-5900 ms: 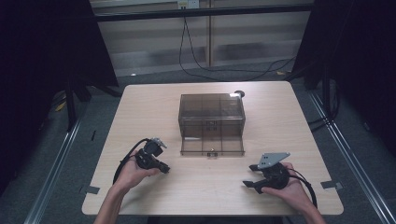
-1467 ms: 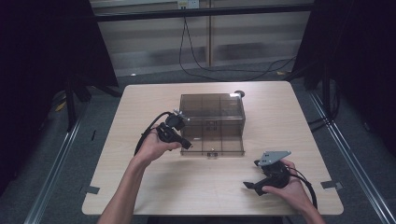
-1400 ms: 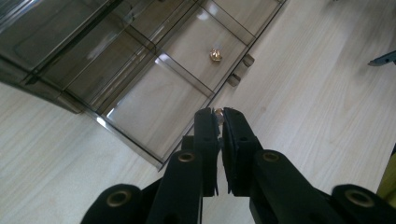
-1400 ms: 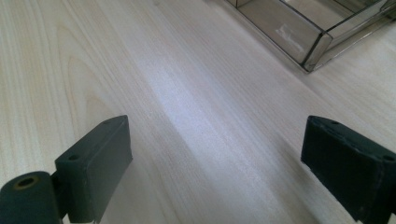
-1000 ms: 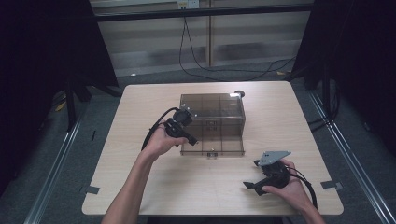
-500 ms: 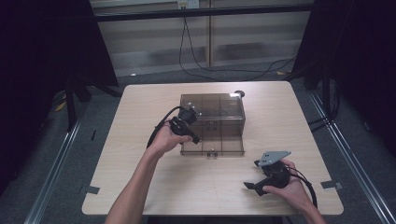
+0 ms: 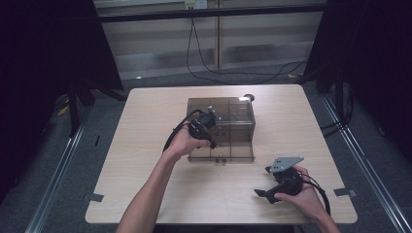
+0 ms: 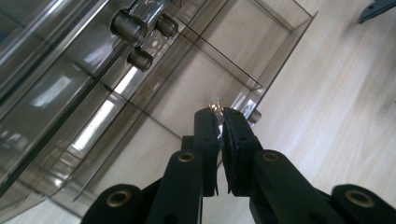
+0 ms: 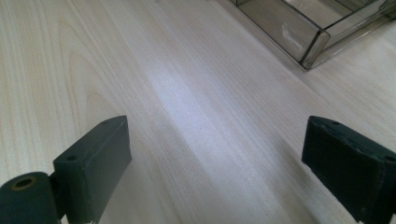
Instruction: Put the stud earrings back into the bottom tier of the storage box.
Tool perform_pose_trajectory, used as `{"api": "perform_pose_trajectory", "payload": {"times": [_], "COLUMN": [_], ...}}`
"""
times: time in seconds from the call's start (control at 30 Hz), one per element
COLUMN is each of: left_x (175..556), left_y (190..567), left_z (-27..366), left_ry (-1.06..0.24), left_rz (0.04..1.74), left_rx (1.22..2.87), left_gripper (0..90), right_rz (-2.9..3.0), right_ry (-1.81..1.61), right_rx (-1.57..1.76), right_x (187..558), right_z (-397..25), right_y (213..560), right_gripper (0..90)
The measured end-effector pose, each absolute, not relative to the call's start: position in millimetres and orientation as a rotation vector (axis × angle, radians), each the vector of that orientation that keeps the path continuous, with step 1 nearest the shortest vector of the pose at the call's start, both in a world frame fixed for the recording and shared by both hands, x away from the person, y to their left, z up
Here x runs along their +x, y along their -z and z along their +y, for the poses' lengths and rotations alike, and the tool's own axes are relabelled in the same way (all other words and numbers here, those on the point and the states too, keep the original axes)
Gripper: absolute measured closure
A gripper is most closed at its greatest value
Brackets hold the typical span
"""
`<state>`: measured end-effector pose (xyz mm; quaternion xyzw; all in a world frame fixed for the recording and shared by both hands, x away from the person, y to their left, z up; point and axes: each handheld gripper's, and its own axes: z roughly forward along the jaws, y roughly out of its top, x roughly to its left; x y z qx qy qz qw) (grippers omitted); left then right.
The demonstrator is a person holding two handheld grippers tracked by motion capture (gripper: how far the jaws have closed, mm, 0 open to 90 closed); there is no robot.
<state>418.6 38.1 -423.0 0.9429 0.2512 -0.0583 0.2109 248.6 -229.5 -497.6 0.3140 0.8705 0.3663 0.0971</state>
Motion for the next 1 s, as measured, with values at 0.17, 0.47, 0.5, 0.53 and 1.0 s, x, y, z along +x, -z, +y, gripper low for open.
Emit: {"api": "perform_pose_trajectory", "payload": {"times": [0.17,0.47,0.5,0.53,1.0], "left_x": [422.9,428.3,427.9,428.2,426.5], "left_y": [431.9,443.6,444.7,445.8,461.8], "left_z": [34.2,26.2,25.0,24.0,18.8], "left_ry": [0.172,0.191,0.183,0.188,0.2], "left_rz": [0.714,0.716,0.731,0.73,0.736], "left_rx": [2.639,2.676,2.668,2.669,2.699], "left_gripper": [85.3,85.3,85.3,85.3,85.2], "right_rz": [2.574,2.578,2.579,2.579,2.584], "right_ry": [-1.087,-1.079,-1.08,-1.079,-1.083], "right_rx": [0.93,0.928,0.928,0.928,0.927], "right_x": [248.7,249.2,248.9,248.7,249.1], "right_z": [-230.4,-230.3,-230.3,-230.4,-231.0], "right_y": [497.7,498.1,497.9,497.8,499.3], "right_gripper": [8.1,8.1,8.1,8.1,8.3]}}
